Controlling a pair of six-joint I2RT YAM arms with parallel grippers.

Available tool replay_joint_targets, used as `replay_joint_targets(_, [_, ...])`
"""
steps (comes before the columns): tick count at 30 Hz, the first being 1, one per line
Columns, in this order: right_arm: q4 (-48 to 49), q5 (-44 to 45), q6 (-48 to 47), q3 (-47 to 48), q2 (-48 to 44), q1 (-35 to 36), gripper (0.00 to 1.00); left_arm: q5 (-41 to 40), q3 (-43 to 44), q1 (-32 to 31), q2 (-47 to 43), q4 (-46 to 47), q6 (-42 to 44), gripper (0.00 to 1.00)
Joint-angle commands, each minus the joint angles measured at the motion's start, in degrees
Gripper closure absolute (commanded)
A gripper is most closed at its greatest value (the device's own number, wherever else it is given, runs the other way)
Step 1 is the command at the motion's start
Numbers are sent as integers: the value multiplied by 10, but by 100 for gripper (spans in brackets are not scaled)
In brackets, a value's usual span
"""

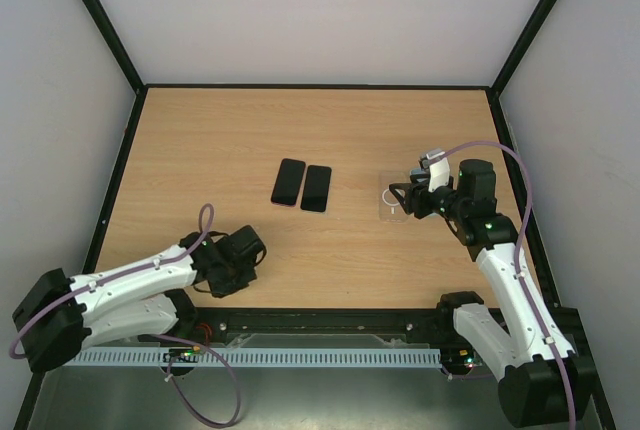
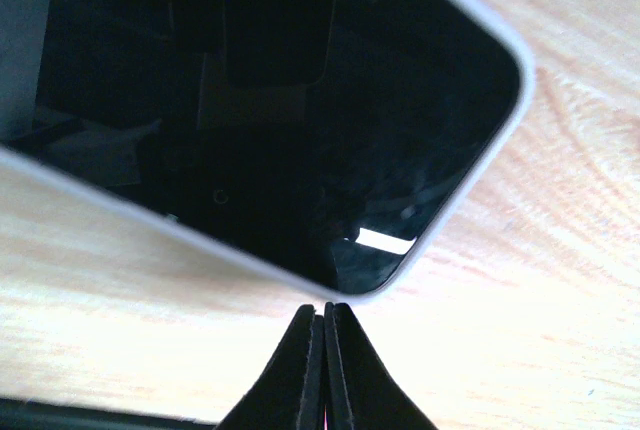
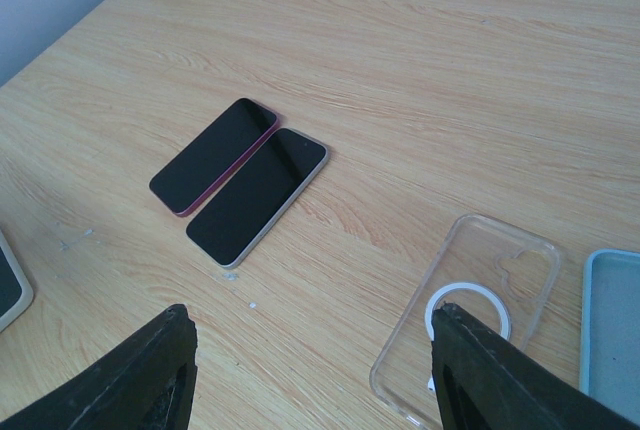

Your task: Take the phone out of the phone case

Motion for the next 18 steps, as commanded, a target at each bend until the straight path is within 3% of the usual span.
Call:
replay_joint_targets(1, [-1, 4, -7, 9, -2, 1, 39, -11, -13, -8, -27, -82, -57, 98])
replay_joint_targets(5, [-2, 4, -6, 10, -4, 1, 39, 10, -58, -8, -19, -29, -73, 98])
replay_joint_targets(10, [0, 8, -5, 8, -12, 0, 39, -16, -46, -6, 48, 40, -41, 98])
replay_joint_targets(13, [0, 5, -5, 8, -10, 0, 39, -41, -3, 16, 113, 84, 24, 98])
replay_joint_targets(18, [1, 13, -2, 8, -10, 0, 39, -141, 116, 95, 235, 69, 137, 98])
